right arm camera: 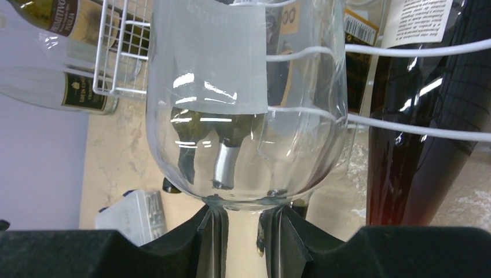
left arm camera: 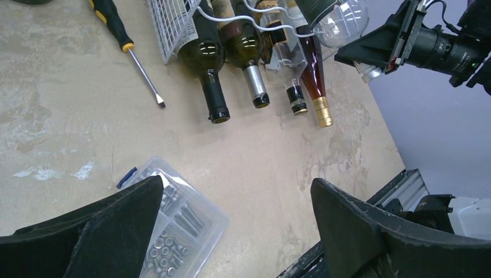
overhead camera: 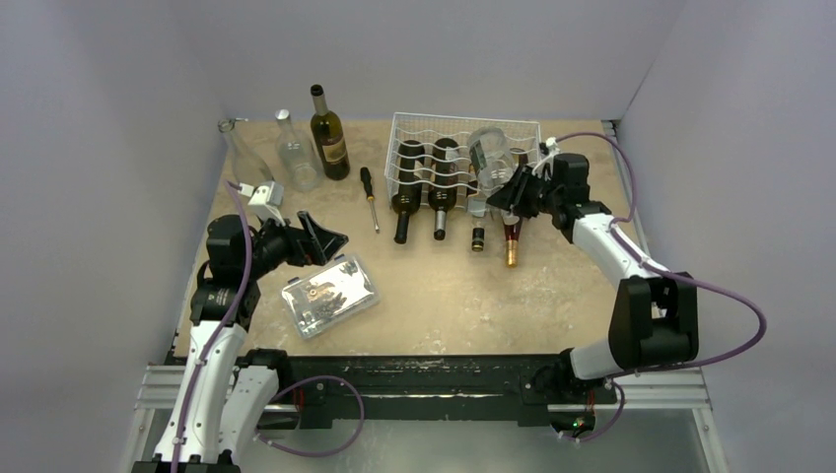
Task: Take the wine bottle off the wine rack
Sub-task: Pick up the wine bottle from the wine rack.
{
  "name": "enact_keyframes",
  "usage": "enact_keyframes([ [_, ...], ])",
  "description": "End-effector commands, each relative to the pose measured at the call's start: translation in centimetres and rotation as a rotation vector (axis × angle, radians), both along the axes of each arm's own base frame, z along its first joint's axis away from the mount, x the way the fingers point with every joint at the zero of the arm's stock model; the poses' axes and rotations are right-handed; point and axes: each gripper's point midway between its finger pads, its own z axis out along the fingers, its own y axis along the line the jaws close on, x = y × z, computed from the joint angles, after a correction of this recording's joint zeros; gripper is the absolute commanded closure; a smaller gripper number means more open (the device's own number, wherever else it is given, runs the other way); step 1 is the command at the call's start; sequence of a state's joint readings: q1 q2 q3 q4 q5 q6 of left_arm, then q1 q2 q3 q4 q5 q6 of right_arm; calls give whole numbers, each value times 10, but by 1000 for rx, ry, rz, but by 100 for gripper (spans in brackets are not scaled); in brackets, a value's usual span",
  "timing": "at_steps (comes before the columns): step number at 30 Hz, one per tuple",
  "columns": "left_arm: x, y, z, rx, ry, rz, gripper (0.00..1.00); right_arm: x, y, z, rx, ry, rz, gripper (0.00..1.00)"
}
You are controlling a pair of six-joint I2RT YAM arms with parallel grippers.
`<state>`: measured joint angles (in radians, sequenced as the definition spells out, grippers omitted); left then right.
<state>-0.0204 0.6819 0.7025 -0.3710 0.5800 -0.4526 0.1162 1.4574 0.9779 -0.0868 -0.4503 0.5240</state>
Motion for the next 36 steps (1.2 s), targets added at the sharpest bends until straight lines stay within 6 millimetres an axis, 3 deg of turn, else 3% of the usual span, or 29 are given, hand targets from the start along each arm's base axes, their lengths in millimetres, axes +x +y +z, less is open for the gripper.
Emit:
enact_keyframes([
  [1, -2, -8, 12, -23, -75, -53, 0, 5, 19, 114, 99, -422, 144, 100],
  [8, -4, -12, 17, -42, -96, -82, 0, -14, 23, 125, 120, -448, 205, 100],
  [14, -5, -15, 19, -53, -109, -98, 0, -34, 32, 122, 105, -443, 327, 100],
  [21, -6, -16, 21, -58, -115, -105, 0, -63, 42, 103, 58, -409, 563, 100],
  [28, -6, -17, 21, -60, -117, -109, 0, -71, 39, 87, -12, -381, 665, 100],
  [36, -7, -17, 22, -64, -120, -113, 0, -85, 31, 43, -129, -270, 828, 100],
])
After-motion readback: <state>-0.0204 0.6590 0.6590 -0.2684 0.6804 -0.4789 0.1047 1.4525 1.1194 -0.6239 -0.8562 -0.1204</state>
